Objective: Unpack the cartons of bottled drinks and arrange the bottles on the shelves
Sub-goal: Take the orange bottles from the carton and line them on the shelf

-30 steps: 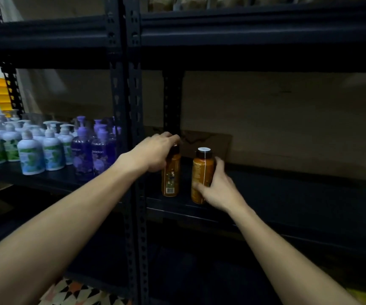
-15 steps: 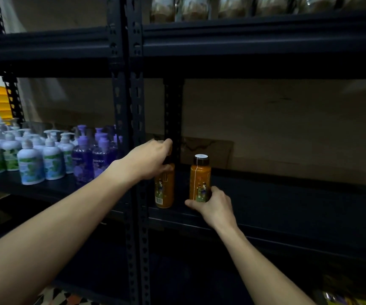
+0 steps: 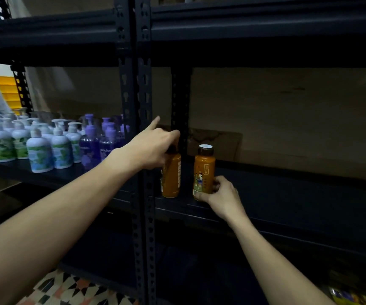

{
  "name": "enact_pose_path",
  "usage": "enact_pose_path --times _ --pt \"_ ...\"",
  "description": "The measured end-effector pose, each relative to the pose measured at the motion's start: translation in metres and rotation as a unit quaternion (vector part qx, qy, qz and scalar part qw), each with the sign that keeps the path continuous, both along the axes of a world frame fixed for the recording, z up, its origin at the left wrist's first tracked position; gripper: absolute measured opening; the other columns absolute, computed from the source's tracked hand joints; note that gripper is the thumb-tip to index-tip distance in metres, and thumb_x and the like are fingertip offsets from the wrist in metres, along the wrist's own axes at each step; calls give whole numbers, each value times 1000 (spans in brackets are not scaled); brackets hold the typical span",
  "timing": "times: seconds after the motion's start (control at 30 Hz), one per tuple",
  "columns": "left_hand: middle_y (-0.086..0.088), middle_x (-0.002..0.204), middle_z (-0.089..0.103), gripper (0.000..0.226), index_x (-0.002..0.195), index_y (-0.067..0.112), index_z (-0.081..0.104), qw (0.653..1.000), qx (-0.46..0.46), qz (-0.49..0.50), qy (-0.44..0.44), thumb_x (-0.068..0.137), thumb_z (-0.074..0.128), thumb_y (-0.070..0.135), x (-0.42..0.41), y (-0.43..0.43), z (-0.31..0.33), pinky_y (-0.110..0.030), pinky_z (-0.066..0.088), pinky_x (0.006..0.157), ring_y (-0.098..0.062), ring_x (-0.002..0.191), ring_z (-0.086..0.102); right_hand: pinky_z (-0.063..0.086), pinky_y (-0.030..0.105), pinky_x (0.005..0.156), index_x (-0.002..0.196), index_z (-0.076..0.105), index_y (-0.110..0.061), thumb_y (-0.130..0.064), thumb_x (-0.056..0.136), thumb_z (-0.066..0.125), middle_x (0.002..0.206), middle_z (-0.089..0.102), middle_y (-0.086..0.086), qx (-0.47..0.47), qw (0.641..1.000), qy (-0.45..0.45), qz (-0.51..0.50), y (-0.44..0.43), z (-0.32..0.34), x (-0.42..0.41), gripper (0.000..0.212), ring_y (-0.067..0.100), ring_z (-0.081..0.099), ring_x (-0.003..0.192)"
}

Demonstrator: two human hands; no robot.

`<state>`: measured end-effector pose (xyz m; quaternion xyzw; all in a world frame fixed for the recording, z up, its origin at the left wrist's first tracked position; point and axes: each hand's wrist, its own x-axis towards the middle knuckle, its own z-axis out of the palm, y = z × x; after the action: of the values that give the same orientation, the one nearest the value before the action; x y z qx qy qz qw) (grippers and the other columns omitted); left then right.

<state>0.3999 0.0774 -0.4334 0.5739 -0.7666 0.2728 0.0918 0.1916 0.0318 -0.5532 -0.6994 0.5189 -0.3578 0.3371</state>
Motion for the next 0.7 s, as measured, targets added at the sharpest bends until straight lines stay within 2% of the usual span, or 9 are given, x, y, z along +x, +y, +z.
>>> enact_pose_path --times 0.1,0.17,0.27,0.33,0.4,0.47,0.53,0.6,0.7 --pt "-3 106 61 30 110 13 52 999 4 -26 21 83 62 9 3 1 0 -42 8 122 -21 108 61 51 32 92 135 46 -19 -38 72 90 128 62 2 -22 1000 16 -15 3 -1 7 79 18 61 114" --pt "-3 110 58 35 114 14 50 999 9 -33 17 82 63 11 4 2 -2 -42 9 123 -21 111 59 51 35 91 134 42 -21 -43 69 91 129 60 3 -37 999 19 -25 6 -2 10 84 20 60 115" --pt "-5 113 59 45 124 14 50 999 -44 -22 -13 84 61 31 6 5 -10 -44 5 123 -22 110 60 50 37 93 141 36 -23 -50 64 92 131 58 4 -39 999 12 -30 8 -3 9 98 21 58 117" --pt "-6 118 59 57 131 15 52 993 -95 20 -60 86 57 50 5 6 -15 -50 2 121 -25 112 59 45 35 99 148 31 -25 -45 70 89 142 51 3 -31 999 12 -1 8 0 6 100 21 53 125" --pt "-5 125 56 63 136 19 50 989 -84 65 -100 87 56 59 4 6 -21 -55 -1 119 -26 117 56 40 37 108 155 24 -28 -35 79 83 150 45 1 -14 998 35 40 7 3 5 97 23 47 135" --pt "-3 127 54 61 138 23 48 989 -67 76 -107 86 62 54 5 3 -20 -56 -2 118 -25 118 56 39 37 110 156 28 -27 -27 85 78 150 47 0 -5 997 56 62 8 7 6 87 23 47 137" --pt "-1 123 57 57 137 23 48 991 -70 65 -98 85 67 40 8 2 -17 -57 -2 117 -25 116 58 41 34 107 151 37 -26 -23 86 79 144 54 0 -10 997 47 54 7 5 8 77 22 51 133" --pt "-1 119 60 55 136 21 48 992 -73 53 -91 85 66 26 12 2 -20 -57 -5 117 -24 116 59 43 34 105 148 39 -24 -25 83 83 140 57 1 -15 999 29 29 9 2 11 79 21 54 129" --pt "-2 118 63 56 133 17 51 991 -90 32 -90 81 70 27 18 3 -26 -57 -4 119 -23 116 60 46 41 108 143 39 -23 -31 77 87 138 59 2 -47 998 30 -3 12 -3 21 82 22 56 127"
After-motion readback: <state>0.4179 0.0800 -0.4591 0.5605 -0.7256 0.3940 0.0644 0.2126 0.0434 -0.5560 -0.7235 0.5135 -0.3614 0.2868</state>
